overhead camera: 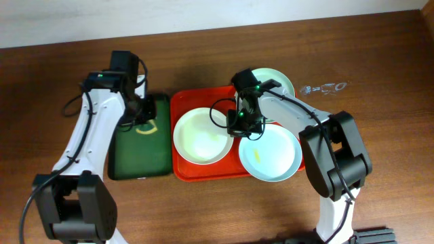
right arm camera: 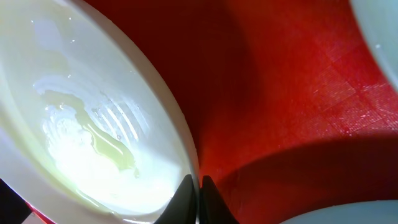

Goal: Clean dirty plates on tray and stack at the side
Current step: 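Return the sponge to the green tray and retract the left arm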

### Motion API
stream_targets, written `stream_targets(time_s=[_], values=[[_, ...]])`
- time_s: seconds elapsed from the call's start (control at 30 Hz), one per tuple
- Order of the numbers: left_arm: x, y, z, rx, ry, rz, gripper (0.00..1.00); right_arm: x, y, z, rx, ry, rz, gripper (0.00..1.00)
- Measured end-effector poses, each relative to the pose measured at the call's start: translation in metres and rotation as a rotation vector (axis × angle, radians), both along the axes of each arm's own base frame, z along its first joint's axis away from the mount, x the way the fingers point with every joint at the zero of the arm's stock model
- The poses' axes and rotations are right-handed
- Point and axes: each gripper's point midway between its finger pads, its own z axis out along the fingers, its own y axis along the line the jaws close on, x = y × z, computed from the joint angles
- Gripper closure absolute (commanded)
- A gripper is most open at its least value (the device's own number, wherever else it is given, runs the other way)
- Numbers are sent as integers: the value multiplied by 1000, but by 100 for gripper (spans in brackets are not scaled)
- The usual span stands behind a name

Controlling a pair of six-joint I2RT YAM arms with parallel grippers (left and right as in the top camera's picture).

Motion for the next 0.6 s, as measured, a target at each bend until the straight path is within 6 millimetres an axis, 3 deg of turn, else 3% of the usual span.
stream_targets(time_s=[0.1, 0.33, 0.47, 0.6], values=[[-3, 15, -8, 60, 11, 19, 100, 0, 0, 0, 0, 0, 1, 96], [-20, 22, -66, 91, 37, 19, 100, 0, 0, 0, 0, 0, 1, 95], [-28, 23, -81, 93, 49, 19, 100, 0, 0, 0, 0, 0, 0, 96], [-29, 23, -83, 93, 49, 19, 100, 0, 0, 0, 0, 1, 0, 95]])
